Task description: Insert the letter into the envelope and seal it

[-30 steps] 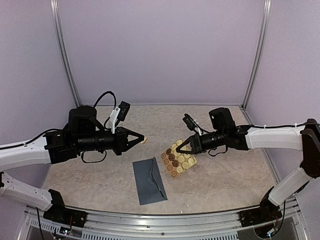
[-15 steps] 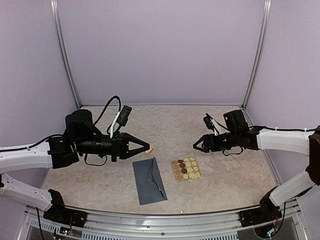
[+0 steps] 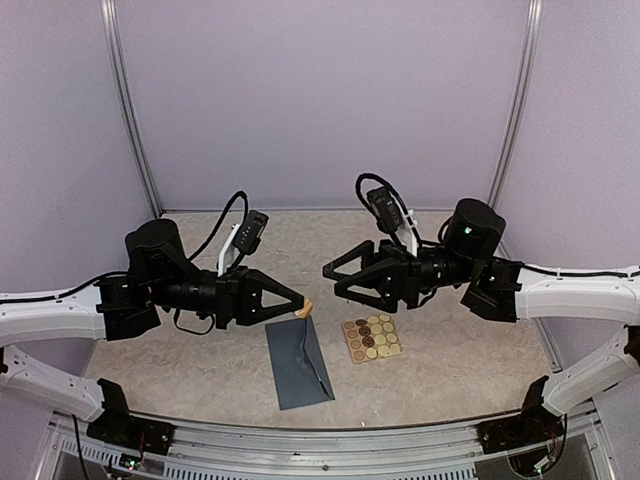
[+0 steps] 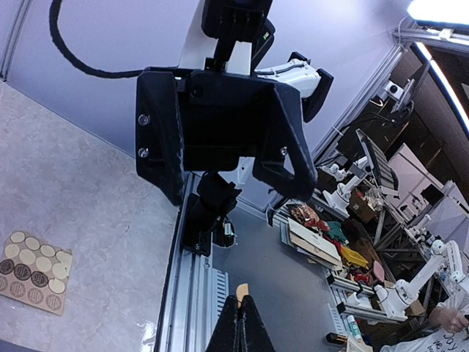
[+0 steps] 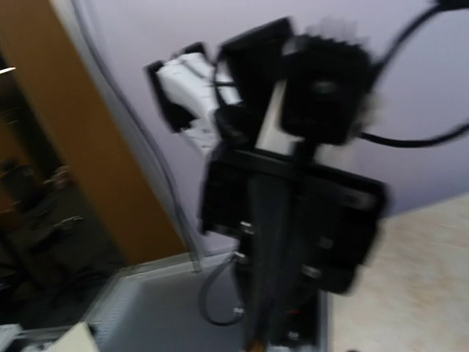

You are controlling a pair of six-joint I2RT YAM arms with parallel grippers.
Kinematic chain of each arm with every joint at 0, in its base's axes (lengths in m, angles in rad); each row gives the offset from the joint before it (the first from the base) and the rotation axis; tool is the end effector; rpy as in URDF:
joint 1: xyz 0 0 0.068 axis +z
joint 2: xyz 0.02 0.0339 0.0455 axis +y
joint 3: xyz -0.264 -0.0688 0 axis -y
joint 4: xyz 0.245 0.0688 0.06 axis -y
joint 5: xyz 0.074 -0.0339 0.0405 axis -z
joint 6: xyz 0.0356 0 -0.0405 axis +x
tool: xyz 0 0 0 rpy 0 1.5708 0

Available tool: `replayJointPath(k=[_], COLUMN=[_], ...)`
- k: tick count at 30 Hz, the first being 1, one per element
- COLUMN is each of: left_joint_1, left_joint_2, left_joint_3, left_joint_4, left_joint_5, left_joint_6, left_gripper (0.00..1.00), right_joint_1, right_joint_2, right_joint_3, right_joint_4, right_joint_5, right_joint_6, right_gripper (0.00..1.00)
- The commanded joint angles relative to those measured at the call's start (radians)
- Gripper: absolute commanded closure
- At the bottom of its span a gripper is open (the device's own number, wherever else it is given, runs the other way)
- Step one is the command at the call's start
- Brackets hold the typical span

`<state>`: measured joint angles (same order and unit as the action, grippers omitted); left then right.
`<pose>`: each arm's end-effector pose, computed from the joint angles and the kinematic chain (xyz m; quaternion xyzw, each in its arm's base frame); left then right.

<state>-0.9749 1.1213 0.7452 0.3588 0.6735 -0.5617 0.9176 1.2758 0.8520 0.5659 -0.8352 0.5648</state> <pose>0.1259 -0.2252 0.3153 0.3648 0.6113 -0.6292 0.3120 0.1542 0.2449 0.3339 -0.4067 0.5358 0.6623 0.3300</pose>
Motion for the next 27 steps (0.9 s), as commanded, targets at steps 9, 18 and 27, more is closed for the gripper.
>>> replayJointPath(k=[9, 18, 27], left_joint_1=[-0.013, -0.011, -0.010], left_joint_2=[-0.002, -0.006, -0.016], left_joint_3=[0.017, 0.015, 0.013], left_joint_4=[0.051, 0.053, 0.052], left_joint_5=[-0.007, -0.026, -0.042], left_joint_6=[-0.005, -0.001, 0.003], left_gripper=[1.00, 1.00, 1.00], right_joint_1=[0.092, 0.096, 0.096], right_joint_2=[0.154, 0.155, 0.160], right_joint_3=[0.062, 0.065, 0.059], right_joint_4=[0.197, 0.135, 0.114], right_joint_5=[-0.089, -0.077, -0.070], right_joint_6=[0.101, 0.085, 0.086], right_gripper=[0.66, 0.90, 0.86])
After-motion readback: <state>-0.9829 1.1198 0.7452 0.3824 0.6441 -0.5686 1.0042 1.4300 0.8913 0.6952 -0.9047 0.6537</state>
